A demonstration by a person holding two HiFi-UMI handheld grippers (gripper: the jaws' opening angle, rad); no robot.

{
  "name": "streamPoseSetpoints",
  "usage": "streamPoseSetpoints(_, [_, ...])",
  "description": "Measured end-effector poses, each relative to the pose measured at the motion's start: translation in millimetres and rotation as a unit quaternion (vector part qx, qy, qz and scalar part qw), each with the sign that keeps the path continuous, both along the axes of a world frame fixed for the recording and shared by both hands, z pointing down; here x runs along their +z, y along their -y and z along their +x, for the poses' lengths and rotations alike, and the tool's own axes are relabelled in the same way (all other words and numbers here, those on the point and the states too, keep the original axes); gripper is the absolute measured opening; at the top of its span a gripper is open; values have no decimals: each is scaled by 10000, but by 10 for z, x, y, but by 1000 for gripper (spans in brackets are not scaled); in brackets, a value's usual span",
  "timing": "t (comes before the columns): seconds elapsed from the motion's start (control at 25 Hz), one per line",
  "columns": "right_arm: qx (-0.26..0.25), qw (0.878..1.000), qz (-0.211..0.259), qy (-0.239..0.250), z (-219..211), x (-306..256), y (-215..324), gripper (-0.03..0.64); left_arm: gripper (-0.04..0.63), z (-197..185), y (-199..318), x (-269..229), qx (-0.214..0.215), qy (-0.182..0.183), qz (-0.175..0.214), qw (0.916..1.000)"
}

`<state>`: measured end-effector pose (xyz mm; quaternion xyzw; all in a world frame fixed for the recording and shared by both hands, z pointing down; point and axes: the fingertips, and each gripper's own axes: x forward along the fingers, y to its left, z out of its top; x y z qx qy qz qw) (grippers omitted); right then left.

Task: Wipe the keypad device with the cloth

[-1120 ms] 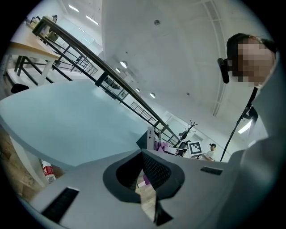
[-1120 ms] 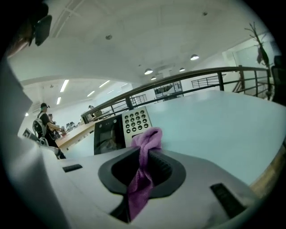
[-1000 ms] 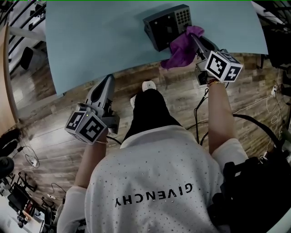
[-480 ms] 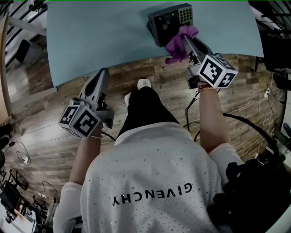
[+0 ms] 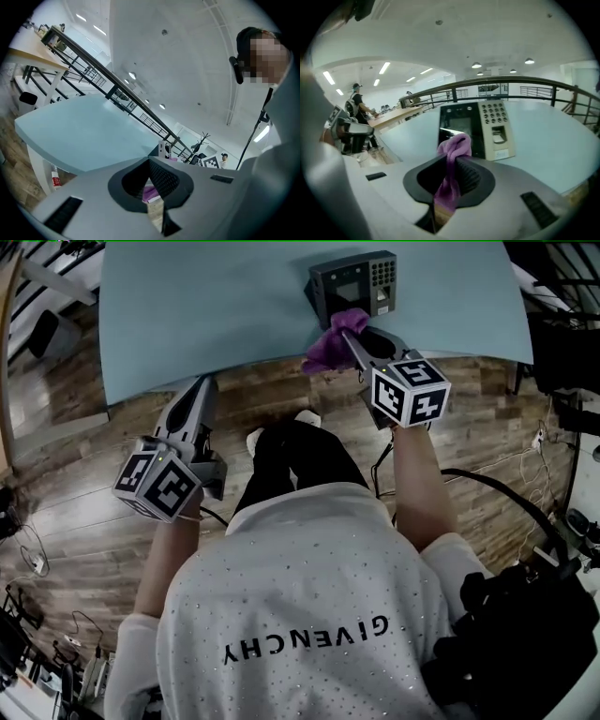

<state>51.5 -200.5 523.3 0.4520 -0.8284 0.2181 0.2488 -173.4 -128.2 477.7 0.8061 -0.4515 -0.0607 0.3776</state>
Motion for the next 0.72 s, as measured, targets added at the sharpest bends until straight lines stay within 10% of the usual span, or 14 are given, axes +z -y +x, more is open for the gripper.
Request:
streamPoseSetpoints(0.52, [1854, 9822, -299, 67, 1085, 96, 432, 51, 2, -207, -33, -88, -248, -117, 57, 9996])
streamPoseSetpoints(0.72, [1125, 9897, -319, 821, 456, -275, 278, 48, 2, -331, 126, -317, -407, 16, 395, 9984])
